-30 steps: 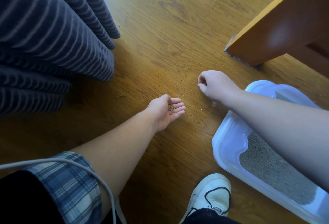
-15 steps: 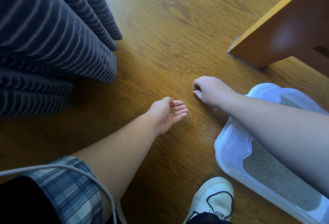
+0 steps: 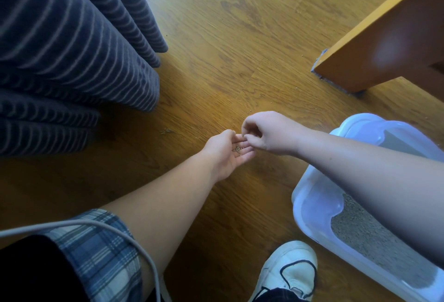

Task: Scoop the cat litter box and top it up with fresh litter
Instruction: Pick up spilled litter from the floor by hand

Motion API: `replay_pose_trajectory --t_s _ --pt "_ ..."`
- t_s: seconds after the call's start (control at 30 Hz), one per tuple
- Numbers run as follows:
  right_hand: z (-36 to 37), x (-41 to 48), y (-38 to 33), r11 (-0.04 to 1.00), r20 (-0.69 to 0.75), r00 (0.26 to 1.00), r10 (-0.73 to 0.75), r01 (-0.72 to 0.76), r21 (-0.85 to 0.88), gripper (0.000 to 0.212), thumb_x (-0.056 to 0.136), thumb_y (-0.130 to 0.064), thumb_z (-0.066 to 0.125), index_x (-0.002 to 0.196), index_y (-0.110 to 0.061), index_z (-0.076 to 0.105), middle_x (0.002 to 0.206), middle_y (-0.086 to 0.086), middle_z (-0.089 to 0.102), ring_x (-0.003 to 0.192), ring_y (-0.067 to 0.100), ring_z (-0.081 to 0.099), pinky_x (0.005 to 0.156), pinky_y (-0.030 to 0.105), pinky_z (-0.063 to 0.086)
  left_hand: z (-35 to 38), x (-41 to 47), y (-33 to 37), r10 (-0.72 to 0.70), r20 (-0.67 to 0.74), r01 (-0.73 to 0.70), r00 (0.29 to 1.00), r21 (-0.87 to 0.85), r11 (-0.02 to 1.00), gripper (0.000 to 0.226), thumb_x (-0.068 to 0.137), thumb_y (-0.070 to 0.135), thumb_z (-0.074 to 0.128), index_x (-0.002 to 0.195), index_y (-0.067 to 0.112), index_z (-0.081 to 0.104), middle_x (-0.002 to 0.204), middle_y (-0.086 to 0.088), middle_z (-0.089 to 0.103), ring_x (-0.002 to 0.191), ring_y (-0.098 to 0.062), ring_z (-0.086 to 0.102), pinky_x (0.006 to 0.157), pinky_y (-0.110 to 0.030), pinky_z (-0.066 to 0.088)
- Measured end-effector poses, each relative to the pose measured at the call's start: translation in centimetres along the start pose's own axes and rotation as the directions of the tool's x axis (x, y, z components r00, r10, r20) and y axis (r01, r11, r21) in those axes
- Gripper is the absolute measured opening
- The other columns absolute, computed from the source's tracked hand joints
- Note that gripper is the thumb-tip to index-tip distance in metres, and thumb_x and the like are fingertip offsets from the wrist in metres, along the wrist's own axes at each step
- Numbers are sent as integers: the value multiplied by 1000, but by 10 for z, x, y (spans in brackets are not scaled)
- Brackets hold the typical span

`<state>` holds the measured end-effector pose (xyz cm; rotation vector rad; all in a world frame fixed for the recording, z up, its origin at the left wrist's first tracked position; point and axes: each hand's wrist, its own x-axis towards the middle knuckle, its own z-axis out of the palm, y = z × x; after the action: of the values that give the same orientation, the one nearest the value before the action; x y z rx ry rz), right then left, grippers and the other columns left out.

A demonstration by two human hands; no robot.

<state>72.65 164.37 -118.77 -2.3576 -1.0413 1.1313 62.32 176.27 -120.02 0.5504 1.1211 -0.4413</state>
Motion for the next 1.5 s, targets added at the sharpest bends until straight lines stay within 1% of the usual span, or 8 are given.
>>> replay_pose_trajectory --t_s 0.07,0.17,0.27,0.53,0.73,0.97,1.27,1.5 --pt "0 -1 -3 999 26 999 -33 33 18 13 89 -23 60 96 -28 70 83 -11 66 80 8 59 73 26 47 -1 1 1 13 9 -13 1000 -44 999 31 103 14 34 107 -6 57 100 -20 65 93 -29 68 79 -41 60" --pt "-8 10 11 1000 -160 987 -1 3 15 14 91 -18 59 96 -20 72 95 -6 71 93 15 63 83 29 47 -5 2 1 3 -3 -3 1000 10 1000 37 105 18 32 110 -5 61 107 -20 67 98 -28 68 77 -37 60" --pt "-14 26 26 993 -284 953 107 -116 -16 10 93 -18 58 97 -19 68 103 -2 68 102 20 60 87 30 43 -6 2 6 -1 -28 2 1000 15 1000 37 104 17 31 112 -4 61 108 -20 66 97 -28 69 73 -34 60" --pt "-5 44 32 988 -239 967 88 -115 -100 5 94 -21 59 94 -23 63 95 -7 56 95 21 58 83 37 48 -8 1 12 3 -20 -3 1000 3 1000 36 104 14 32 113 -3 61 110 -20 67 99 -28 69 75 -34 61" --pt "1 41 33 983 -237 971 -24 -20 -185 8 95 -18 54 91 -17 62 96 0 58 95 26 56 76 45 51 -12 3 14 0 -35 0 999 -10 1000 34 102 13 33 108 -4 62 101 -17 67 93 -27 69 71 -33 61" --pt "-1 44 30 990 -201 980 6 -34 -135 8 95 -20 56 94 -20 64 101 -3 60 96 23 59 85 41 50 -13 3 15 2 -27 -2 1000 -5 1000 34 102 12 34 115 -4 61 107 -18 67 98 -27 69 76 -35 61" --pt "1 45 24 976 -155 988 2 -35 -214 9 95 -22 52 94 -19 60 100 -1 58 94 25 57 78 44 52 -13 2 12 2 -27 -2 1000 18 1000 35 102 12 34 118 -4 61 105 -17 67 99 -27 69 80 -36 60" --pt "-3 42 27 987 -94 996 -3 -12 -162 6 94 -22 54 94 -22 60 94 -10 50 94 21 57 84 37 48 -15 2 14 6 -28 -6 1000 8 1000 34 101 12 35 115 -3 62 106 -18 68 98 -27 70 80 -36 60"
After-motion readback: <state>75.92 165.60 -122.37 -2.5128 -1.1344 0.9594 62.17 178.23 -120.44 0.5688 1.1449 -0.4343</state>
